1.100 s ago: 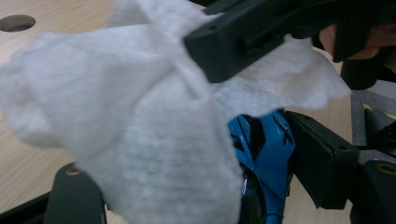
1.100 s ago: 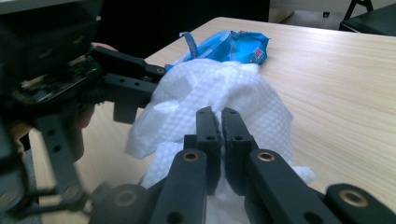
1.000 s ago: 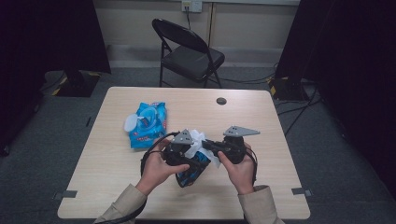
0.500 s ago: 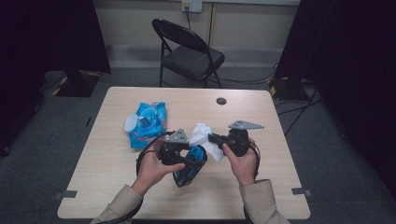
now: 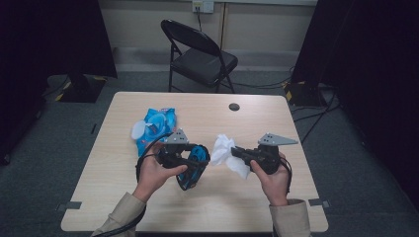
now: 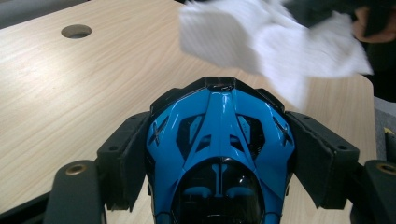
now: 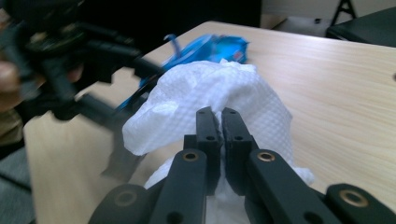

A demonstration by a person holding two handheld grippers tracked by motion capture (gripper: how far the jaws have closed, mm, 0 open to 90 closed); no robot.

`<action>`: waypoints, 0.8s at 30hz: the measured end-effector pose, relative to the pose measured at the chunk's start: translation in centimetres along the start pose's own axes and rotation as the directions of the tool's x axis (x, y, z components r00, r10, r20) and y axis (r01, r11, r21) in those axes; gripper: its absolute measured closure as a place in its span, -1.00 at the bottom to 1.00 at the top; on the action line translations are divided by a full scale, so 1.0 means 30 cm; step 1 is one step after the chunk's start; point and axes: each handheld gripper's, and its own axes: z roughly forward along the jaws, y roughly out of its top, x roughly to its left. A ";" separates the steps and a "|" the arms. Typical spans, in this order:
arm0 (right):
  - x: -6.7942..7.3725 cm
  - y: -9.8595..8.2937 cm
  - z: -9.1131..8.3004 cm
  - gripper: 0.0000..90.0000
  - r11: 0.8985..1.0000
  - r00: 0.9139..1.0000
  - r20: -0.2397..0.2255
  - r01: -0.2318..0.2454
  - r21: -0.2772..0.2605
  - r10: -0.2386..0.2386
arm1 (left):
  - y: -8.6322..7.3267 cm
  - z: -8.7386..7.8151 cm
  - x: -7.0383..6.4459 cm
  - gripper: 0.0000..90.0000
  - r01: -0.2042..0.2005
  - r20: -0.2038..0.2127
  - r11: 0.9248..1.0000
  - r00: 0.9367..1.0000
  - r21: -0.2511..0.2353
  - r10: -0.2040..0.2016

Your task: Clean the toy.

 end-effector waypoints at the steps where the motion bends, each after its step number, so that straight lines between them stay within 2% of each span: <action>1: 0.016 0.000 -0.001 0.96 1.000 1.000 -0.016 0.019 0.015 -0.019 | 0.001 0.001 0.001 -0.42 -0.002 -0.002 1.000 1.000 0.002 0.002; 6: 0.068 0.008 0.012 0.96 0.996 0.996 -0.066 0.068 0.054 -0.065 | 0.000 0.016 -0.015 -0.42 -0.009 0.016 1.000 1.000 0.012 0.009; 8: 0.088 0.015 0.027 0.96 0.991 0.994 -0.053 0.104 0.089 -0.099 | 0.002 0.023 -0.025 -0.42 -0.016 0.025 1.000 1.000 0.017 0.016; 11: 0.102 0.020 0.051 0.96 0.984 0.991 -0.045 0.129 0.120 -0.125 | 0.008 0.032 -0.041 -0.42 -0.033 0.039 0.999 0.999 0.020 0.032; 18: 0.088 0.028 0.082 0.96 0.989 0.995 -0.048 0.096 0.116 -0.091 | 0.011 0.042 -0.060 -0.42 -0.045 0.062 0.999 0.997 0.021 0.044; 22: 0.070 0.032 0.098 0.96 0.995 0.997 -0.063 0.048 0.092 -0.042 | 0.009 0.048 -0.064 -0.42 -0.043 0.072 0.999 0.997 0.021 0.042; 24: 0.067 0.035 0.106 0.96 0.995 0.998 -0.062 0.039 0.091 -0.034 | 0.010 0.050 -0.067 -0.42 -0.049 0.076 0.999 0.996 0.024 0.047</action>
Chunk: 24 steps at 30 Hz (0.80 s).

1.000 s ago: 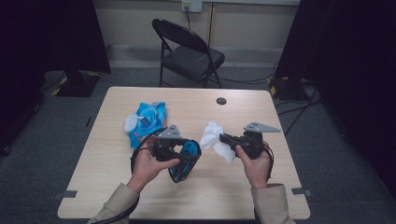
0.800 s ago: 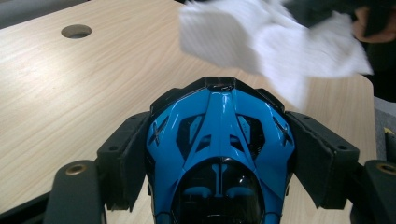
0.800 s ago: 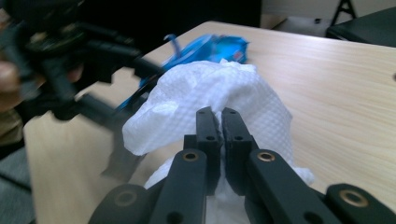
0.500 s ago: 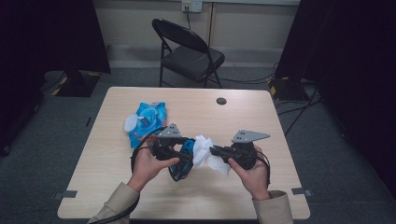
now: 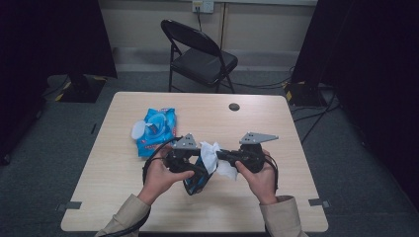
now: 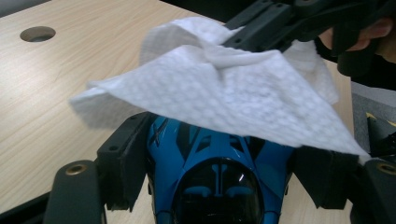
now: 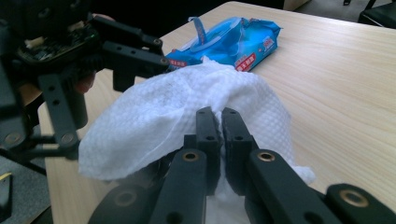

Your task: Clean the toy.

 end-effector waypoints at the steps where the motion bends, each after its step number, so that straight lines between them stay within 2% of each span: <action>1: -0.001 0.002 0.003 0.96 1.000 1.000 0.001 -0.004 -0.004 0.004 | 0.000 0.001 -0.002 -0.42 -0.004 0.001 1.000 1.000 0.001 0.004; 10: -0.011 0.014 0.035 0.96 0.999 0.999 0.001 -0.041 -0.028 0.041 | -0.001 0.008 -0.002 -0.42 -0.007 0.004 1.000 1.000 0.006 0.007; 21: -0.015 0.045 0.094 0.95 0.999 0.999 0.013 -0.051 -0.007 0.051 | 0.007 0.011 -0.013 -0.42 -0.014 0.020 1.000 1.000 -0.007 0.014; 24: -0.027 0.047 0.095 0.95 0.998 0.998 0.024 -0.062 -0.019 0.062 | 0.006 0.004 -0.012 -0.42 -0.014 0.015 1.000 1.000 -0.007 0.014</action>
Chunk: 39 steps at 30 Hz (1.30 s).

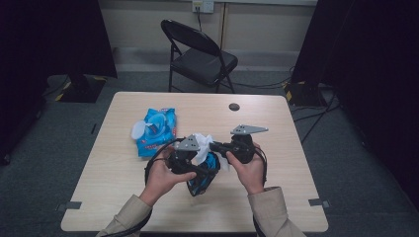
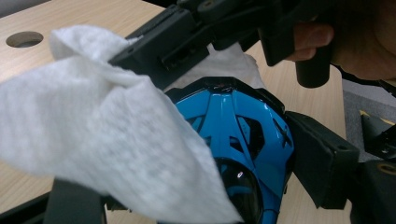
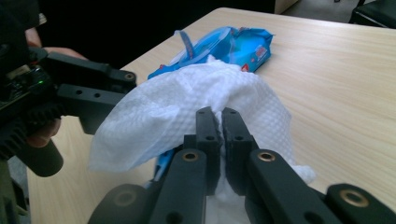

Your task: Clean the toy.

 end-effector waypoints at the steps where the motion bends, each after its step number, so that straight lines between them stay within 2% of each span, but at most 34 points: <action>1: -0.007 0.000 -0.004 0.95 1.000 1.000 0.003 -0.003 -0.006 0.003 | -0.001 -0.002 0.001 -0.42 0.003 -0.002 1.000 1.000 -0.002 -0.003; 7: -0.065 -0.006 -0.057 0.95 0.998 0.998 0.056 -0.039 -0.050 0.042 | -0.001 -0.021 0.011 -0.42 0.008 -0.016 1.000 1.000 -0.010 -0.008; 11: -0.095 -0.010 -0.088 0.95 0.997 0.996 0.069 -0.054 -0.063 0.059 | 0.002 -0.027 0.016 -0.42 0.012 -0.024 1.000 1.000 -0.016 -0.012; 15: -0.100 -0.013 -0.112 0.95 0.996 0.996 0.075 -0.048 -0.077 0.054 | -0.001 -0.038 0.029 -0.42 0.019 -0.041 1.000 0.999 -0.020 -0.020; 20: -0.083 -0.009 -0.144 0.95 0.995 0.998 0.057 -0.022 -0.094 0.027 | -0.007 -0.053 0.052 -0.42 0.037 -0.080 0.999 0.996 -0.027 -0.039; 28: -0.023 -0.007 -0.174 0.95 0.994 1.000 -0.012 0.023 -0.107 -0.025 | 0.002 -0.092 0.082 -0.42 0.044 -0.127 0.997 0.991 -0.058 -0.051; 29: -0.012 -0.005 -0.176 0.95 0.994 0.999 -0.025 0.037 -0.107 -0.039 | 0.000 -0.098 0.090 -0.42 0.042 -0.151 0.998 0.987 -0.056 -0.050; 32: 0.013 -0.002 -0.179 0.95 0.993 0.997 -0.055 0.048 -0.103 -0.054 | -0.004 -0.103 0.102 -0.42 0.044 -0.170 0.997 0.984 -0.060 -0.054; 35: 0.044 -0.003 -0.168 0.95 0.994 0.993 -0.087 0.072 -0.082 -0.079 | -0.005 -0.104 0.106 -0.42 0.046 -0.169 0.997 0.984 -0.063 -0.056; 39: 0.060 -0.007 -0.138 0.95 0.995 0.991 -0.109 0.074 -0.066 -0.081 | -0.001 -0.091 0.091 -0.42 0.030 -0.146 0.998 0.989 -0.057 -0.038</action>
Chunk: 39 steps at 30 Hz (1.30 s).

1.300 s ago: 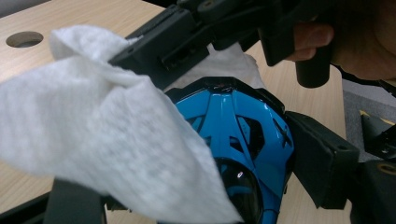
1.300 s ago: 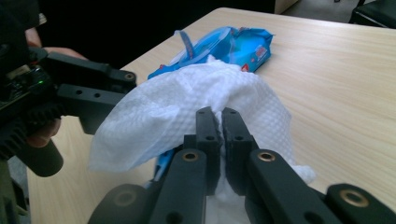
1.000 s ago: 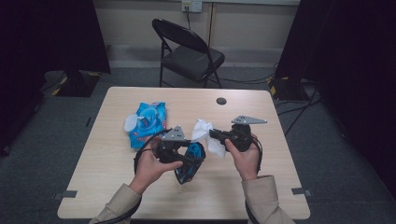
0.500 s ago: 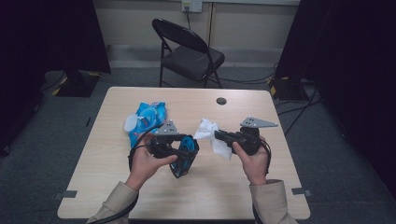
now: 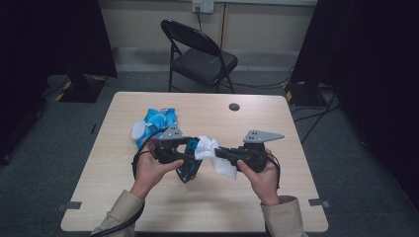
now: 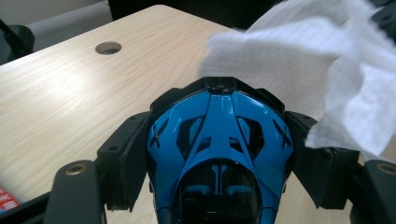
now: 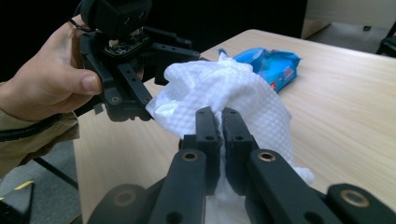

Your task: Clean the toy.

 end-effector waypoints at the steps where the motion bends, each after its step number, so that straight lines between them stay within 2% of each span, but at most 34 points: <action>1: -0.001 -0.002 0.009 0.95 1.000 1.000 0.000 -0.003 0.004 0.003 | 0.001 0.003 -0.005 -0.42 -0.003 0.005 1.000 1.000 0.002 0.003; 5: -0.005 -0.005 0.036 0.95 1.000 1.000 -0.015 -0.026 0.000 0.026 | 0.006 0.015 -0.023 -0.42 -0.013 0.026 1.000 1.000 0.007 0.013; 9: -0.004 -0.004 0.058 0.95 1.000 1.000 -0.008 -0.030 0.005 0.030 | 0.004 0.025 -0.034 -0.42 -0.027 0.039 0.999 0.999 0.018 0.027; 16: -0.012 0.003 0.081 0.95 0.999 0.999 0.009 -0.039 0.009 0.039 | -0.003 0.036 -0.041 -0.42 -0.024 0.050 0.999 0.998 0.029 0.023; 24: -0.034 0.014 0.091 0.95 0.998 0.998 0.027 -0.063 0.007 0.062 | -0.004 0.048 -0.053 -0.42 -0.037 0.075 0.999 0.997 0.038 0.034; 27: -0.039 0.019 0.097 0.95 0.998 0.997 0.051 -0.053 0.018 0.052 | 0.001 0.051 -0.063 -0.42 -0.046 0.082 0.998 0.996 0.037 0.043; 31: -0.046 0.024 0.100 0.95 0.998 0.997 0.051 -0.063 0.015 0.062 | 0.003 0.052 -0.067 -0.42 -0.036 0.093 0.999 0.995 0.029 0.033; 39: -0.067 0.016 0.105 0.95 0.997 0.994 0.073 -0.082 0.007 0.081 | 0.005 0.048 -0.069 -0.42 -0.042 0.097 0.999 0.995 0.025 0.039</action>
